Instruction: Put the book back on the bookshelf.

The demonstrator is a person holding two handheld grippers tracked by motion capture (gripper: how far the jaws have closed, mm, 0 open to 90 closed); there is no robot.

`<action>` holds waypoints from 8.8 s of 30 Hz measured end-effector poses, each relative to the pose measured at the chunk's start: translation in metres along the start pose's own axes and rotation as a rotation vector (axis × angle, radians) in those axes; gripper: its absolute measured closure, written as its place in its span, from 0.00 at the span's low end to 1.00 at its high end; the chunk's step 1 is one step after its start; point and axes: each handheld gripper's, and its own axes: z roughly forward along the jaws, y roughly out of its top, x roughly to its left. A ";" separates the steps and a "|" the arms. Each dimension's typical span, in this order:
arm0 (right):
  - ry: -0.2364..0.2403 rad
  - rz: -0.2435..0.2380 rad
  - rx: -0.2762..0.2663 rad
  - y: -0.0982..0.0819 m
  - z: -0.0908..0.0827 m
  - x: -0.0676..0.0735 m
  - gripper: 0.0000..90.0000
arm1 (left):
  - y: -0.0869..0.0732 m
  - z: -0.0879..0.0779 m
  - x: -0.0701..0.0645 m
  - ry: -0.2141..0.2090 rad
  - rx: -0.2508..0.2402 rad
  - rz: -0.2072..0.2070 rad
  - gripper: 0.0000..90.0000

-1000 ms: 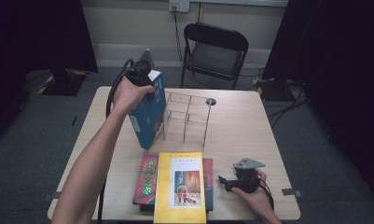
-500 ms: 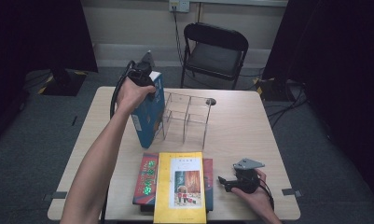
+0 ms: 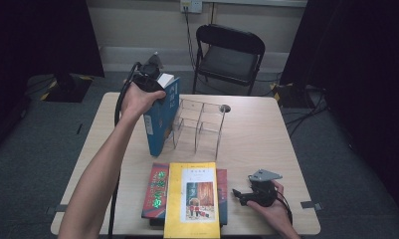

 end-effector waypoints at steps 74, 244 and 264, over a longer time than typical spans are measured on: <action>-0.006 0.008 0.003 0.001 0.000 0.001 0.19 | -0.165 0.060 0.005 -0.093 -0.662 -0.005 0.52; 0.376 0.574 -0.142 0.050 -0.017 0.055 0.80 | -0.267 0.069 -0.081 -0.447 -0.405 0.085 0.36; 0.338 0.567 -0.174 0.058 -0.015 0.055 0.79 | -0.270 0.070 -0.061 -0.532 -0.387 -0.010 0.61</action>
